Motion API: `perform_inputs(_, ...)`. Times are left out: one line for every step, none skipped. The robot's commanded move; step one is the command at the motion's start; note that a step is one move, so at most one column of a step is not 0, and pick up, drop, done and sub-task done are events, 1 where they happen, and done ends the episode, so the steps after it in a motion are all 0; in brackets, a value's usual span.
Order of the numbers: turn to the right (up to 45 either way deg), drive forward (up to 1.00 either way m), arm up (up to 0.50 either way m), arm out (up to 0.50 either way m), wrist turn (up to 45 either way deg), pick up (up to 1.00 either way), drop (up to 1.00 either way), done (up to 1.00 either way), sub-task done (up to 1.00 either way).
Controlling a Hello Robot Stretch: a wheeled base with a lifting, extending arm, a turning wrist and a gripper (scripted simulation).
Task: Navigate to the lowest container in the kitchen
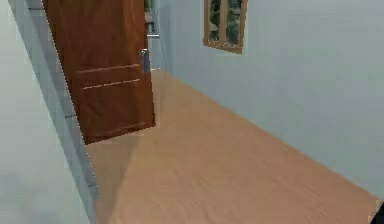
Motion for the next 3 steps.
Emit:
perform_inputs(-45.0,0.0,0.0,0.0,0.0,0.0,0.0,0.0,0.0)
perform_inputs(-45.0,0.0,0.0,0.0,0.0,0.0,0.0,0.0,0.0)
perform_inputs(-36.0,0.0,0.0,0.0,0.0,0.0,0.0,0.0,0.0)
